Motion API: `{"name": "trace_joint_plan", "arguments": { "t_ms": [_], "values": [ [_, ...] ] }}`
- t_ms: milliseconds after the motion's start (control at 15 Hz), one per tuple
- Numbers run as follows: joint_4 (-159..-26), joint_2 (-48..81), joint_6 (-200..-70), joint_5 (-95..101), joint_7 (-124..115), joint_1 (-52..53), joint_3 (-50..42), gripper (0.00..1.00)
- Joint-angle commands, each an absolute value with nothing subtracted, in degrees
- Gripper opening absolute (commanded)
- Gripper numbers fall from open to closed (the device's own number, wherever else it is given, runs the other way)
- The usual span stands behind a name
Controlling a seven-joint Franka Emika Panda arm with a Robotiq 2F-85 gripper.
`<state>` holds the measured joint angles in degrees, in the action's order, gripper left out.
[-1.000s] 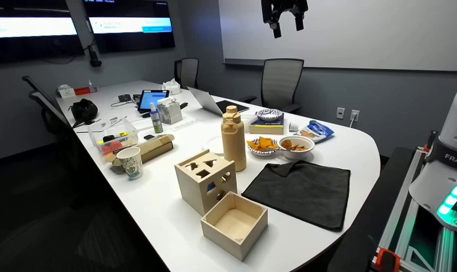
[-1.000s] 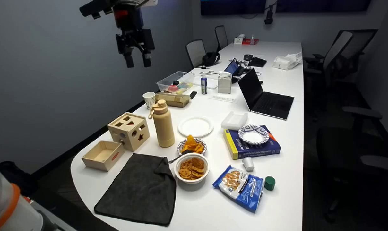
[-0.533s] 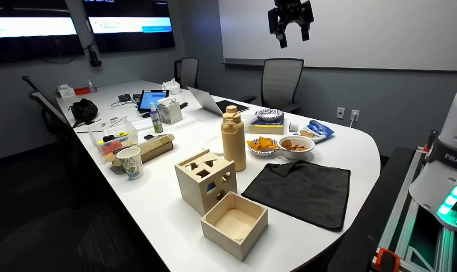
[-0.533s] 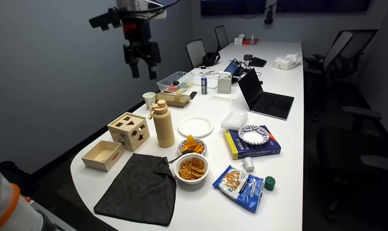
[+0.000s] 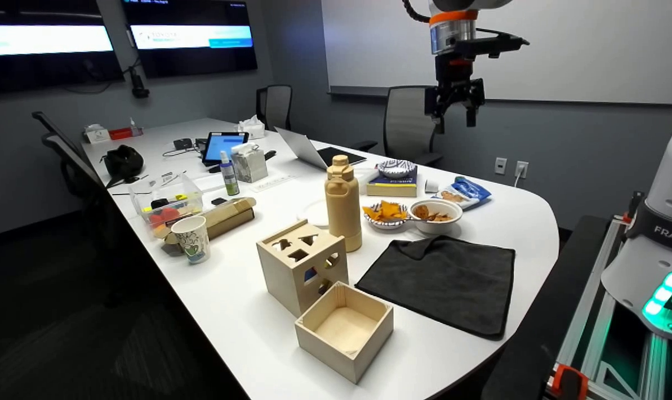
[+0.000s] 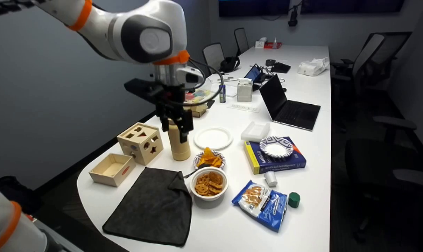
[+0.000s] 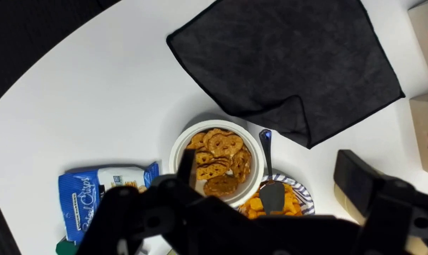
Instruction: Fold the grey towel into a triangle.
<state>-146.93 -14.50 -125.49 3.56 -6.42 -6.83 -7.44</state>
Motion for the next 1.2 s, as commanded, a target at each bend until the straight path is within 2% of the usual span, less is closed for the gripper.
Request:
{"name": "trace_joint_plan", "arguments": {
  "t_ms": [0,400,1133],
  "values": [
    [-154.3,-9.0,-139.9,2.1,-2.7,-8.6,-9.6,1.0],
    [-158.1,5.8,-153.3,-9.9,8.2,-10.6,-12.5,1.0],
    [-154.3,23.8,-161.5,-21.4,17.2,-23.1,-4.1,1.0]
  ]
}}
